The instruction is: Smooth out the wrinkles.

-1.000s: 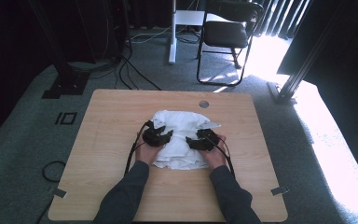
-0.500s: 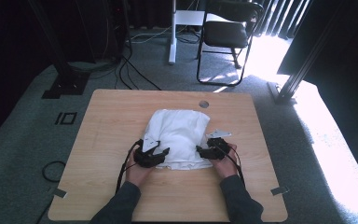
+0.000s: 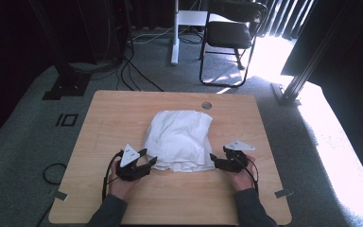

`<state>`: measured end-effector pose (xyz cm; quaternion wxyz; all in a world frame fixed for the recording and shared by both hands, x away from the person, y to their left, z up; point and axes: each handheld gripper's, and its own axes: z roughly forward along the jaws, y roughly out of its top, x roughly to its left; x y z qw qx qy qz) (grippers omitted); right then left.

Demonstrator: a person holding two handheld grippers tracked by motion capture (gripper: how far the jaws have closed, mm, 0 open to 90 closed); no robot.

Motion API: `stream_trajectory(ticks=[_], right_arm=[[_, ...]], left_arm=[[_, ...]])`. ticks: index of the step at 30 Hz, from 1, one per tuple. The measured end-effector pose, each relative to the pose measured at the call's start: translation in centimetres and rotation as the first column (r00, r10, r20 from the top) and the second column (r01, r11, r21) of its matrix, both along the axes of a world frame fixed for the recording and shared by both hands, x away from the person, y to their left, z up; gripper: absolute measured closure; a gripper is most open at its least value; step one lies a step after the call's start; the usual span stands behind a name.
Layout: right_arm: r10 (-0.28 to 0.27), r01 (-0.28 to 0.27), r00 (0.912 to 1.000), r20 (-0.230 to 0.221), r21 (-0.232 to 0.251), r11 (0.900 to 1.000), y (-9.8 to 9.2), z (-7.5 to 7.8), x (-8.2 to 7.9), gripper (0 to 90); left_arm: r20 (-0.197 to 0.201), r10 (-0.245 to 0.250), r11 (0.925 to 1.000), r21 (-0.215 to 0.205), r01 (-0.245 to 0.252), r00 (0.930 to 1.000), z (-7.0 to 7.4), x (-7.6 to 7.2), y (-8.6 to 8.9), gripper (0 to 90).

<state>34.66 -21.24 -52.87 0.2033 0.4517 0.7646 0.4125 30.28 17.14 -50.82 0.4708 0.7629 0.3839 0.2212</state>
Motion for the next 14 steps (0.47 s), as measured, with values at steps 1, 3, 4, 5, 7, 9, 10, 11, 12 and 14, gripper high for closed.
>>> stream_trajectory(ticks=[1,3,4,5,7,9,10,11,12,14], right_arm=[[-0.008,0.008,1.0000,0.000,0.005,1.000,-0.3,-0.1,-0.4,30.6],[-0.025,0.025,0.9997,0.006,0.014,1.000,-0.9,-0.5,-1.2,30.5],[-0.035,0.035,0.9994,0.004,0.026,0.999,-1.2,-0.6,-1.4,30.5],[-0.042,0.042,0.9991,0.001,0.031,0.999,-1.4,-0.7,-1.6,30.5],[-0.057,0.057,0.9984,0.002,0.022,0.998,-1.7,-1.0,-1.8,30.4],[-0.075,0.075,0.9971,-0.013,0.027,0.997,-2.2,-1.4,-1.7,30.3],[-0.075,0.075,0.9971,-0.013,0.027,0.997,-2.2,-1.4,-1.7,30.3],[-0.091,0.091,0.9956,-0.024,0.022,0.996,-2.5,-1.7,-1.6,30.2],[-0.091,0.091,0.9956,-0.024,0.022,0.996,-2.5,-1.7,-1.6,30.2],[-0.099,0.100,0.9947,-0.030,0.020,0.995,-2.9,-1.9,-1.4,30.0]], left_arm=[[-0.005,0.012,0.9999,0.001,-0.012,0.9999,-0.2,-0.1,0.4,46.6],[-0.006,0.038,0.9992,0.011,-0.038,0.9993,-0.7,-0.4,1.2,46.6],[-0.014,0.050,0.9985,0.022,-0.050,0.9986,-1.0,-0.4,1.5,46.6],[-0.027,0.057,0.9981,0.024,-0.057,0.9980,-1.3,-0.3,1.8,46.6],[-0.045,0.082,0.9956,0.050,-0.080,0.9956,-1.7,-0.2,2.4,46.6],[-0.063,0.094,0.9949,0.042,-0.091,0.9936,-2.0,-0.2,2.9,46.7],[-0.065,0.105,0.9938,0.042,-0.102,0.9923,-2.0,-0.1,3.1,46.7],[-0.065,0.110,0.9933,0.042,-0.107,0.9918,-2.1,-0.1,3.2,46.7],[-0.070,0.110,0.9935,0.038,-0.107,0.9915,-2.1,0.0,3.3,46.7],[-0.073,0.116,0.9926,0.043,-0.113,0.9905,-2.3,0.1,3.3,46.6]])
